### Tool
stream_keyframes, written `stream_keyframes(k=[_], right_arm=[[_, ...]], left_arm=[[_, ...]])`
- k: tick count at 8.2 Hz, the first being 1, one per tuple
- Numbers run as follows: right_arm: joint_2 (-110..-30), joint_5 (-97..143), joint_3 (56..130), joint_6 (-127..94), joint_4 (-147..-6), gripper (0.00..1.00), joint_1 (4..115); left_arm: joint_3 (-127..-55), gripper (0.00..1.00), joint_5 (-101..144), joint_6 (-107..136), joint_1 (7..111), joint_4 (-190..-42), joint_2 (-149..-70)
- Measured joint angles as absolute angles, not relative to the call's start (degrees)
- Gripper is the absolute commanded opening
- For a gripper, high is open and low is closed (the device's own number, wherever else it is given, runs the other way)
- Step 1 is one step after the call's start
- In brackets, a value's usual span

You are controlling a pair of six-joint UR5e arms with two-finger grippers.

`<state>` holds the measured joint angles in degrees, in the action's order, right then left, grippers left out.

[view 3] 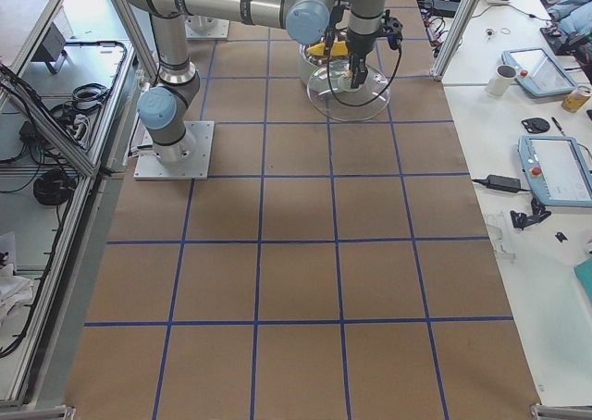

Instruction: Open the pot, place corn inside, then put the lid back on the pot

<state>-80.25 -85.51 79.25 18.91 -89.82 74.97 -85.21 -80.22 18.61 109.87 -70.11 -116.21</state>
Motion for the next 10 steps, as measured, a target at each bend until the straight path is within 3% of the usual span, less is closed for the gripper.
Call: stream_keyframes(k=[1,2,3,4,10], right_arm=[[-80.30,-85.48,79.27,18.82,-89.78,0.00,74.97],[-80.44,-85.52,79.27,18.40,-89.76,0.00,74.97],[-80.47,-85.53,79.28,17.94,-89.74,0.00,75.00],[-80.49,-85.49,79.28,17.28,-89.74,0.00,75.09],[-80.47,-85.51,79.00,11.97,-90.04,0.00,77.57]], left_arm=[[-85.23,0.15,-80.26,18.57,109.87,-70.13,-116.62],[-85.25,0.34,-80.26,18.55,109.87,-70.13,-117.09],[-85.25,0.45,-80.22,18.55,109.87,-70.04,-117.51],[-85.25,0.97,-80.19,18.55,109.86,-69.84,-117.80],[-84.62,1.00,-80.39,18.69,109.64,-73.90,-116.40]])
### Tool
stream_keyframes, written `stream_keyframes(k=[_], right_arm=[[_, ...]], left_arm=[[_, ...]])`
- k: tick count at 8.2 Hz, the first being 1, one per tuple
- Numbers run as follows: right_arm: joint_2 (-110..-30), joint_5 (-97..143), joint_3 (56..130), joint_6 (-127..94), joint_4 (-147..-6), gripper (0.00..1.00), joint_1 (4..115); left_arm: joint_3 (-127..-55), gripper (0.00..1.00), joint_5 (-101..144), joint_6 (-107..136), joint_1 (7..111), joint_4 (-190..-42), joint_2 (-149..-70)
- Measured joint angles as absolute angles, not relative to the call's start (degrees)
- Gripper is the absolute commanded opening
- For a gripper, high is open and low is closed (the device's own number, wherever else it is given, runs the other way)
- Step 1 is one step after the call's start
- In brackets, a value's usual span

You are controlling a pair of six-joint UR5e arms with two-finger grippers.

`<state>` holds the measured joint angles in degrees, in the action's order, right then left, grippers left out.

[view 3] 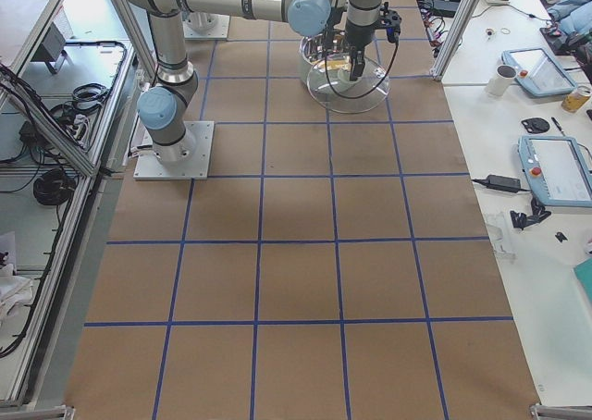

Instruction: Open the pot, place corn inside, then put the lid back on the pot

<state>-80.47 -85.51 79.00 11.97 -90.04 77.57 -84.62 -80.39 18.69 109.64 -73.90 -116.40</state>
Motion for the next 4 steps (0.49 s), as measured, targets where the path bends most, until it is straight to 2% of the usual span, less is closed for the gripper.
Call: stream_keyframes(k=[4], right_arm=[[-78.44,-85.86,78.86,3.77,-93.13,0.00,84.15]], left_arm=[[-83.09,1.00,-84.43,17.44,107.04,-79.59,-111.09]])
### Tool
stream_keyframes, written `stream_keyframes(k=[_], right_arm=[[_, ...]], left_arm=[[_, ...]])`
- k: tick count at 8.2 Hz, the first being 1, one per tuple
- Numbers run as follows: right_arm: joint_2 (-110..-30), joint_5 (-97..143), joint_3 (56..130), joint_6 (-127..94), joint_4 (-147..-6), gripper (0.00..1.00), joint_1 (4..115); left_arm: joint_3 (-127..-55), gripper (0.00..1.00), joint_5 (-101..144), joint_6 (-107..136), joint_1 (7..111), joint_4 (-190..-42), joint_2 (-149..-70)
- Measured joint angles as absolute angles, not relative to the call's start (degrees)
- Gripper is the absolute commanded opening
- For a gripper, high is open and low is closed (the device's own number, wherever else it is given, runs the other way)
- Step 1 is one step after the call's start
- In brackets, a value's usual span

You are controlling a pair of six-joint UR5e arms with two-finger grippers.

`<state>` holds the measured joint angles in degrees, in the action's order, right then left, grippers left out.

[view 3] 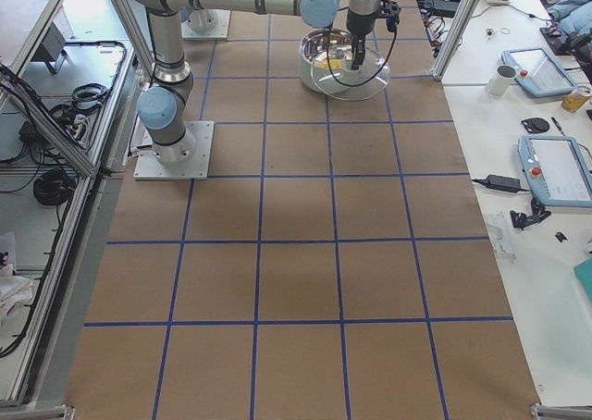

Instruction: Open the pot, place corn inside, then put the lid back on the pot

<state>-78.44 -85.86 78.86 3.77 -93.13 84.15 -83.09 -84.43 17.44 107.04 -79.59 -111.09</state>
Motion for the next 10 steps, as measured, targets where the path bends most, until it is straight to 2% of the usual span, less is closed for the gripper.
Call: stream_keyframes(k=[4,10], right_arm=[[-74.74,-85.85,78.74,-11.71,-98.26,0.00,94.74],[-67.72,-85.85,78.66,-28.72,-106.28,0.00,108.89]], left_arm=[[-81.20,1.00,-91.59,4.33,96.59,-84.81,-104.77],[-81.12,1.00,-93.29,1.94,94.39,-87.05,-99.81]])
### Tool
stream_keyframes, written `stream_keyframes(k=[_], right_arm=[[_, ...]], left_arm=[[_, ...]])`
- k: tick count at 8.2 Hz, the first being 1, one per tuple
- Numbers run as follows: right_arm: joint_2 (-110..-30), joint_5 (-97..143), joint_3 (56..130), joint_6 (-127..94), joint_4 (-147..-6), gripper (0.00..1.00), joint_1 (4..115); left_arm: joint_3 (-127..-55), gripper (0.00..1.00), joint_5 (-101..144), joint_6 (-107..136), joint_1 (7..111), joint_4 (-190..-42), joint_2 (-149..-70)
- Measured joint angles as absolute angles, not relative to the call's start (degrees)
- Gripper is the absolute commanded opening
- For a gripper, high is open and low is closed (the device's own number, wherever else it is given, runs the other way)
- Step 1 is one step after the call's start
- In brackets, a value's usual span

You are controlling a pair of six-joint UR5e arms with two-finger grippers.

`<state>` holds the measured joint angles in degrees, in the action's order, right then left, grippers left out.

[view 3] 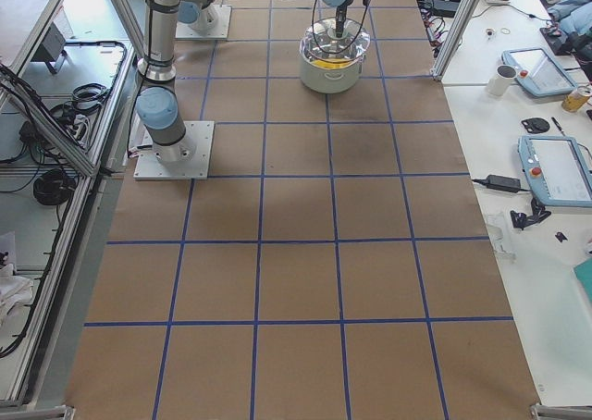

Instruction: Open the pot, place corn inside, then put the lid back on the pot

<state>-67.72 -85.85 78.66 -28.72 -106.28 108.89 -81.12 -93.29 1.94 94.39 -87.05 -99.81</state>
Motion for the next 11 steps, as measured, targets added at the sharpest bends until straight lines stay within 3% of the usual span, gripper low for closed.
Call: stream_keyframes(k=[4,11], right_arm=[[-65.88,-86.72,79.35,-32.62,-108.19,0.00,111.71],[-64.87,-87.45,79.69,-30.48,-108.50,0.00,111.80]], left_arm=[[-81.13,1.00,-93.12,1.78,87.40,-89.42,-97.54],[-81.46,1.00,-93.28,2.65,86.58,-89.40,-97.01]])
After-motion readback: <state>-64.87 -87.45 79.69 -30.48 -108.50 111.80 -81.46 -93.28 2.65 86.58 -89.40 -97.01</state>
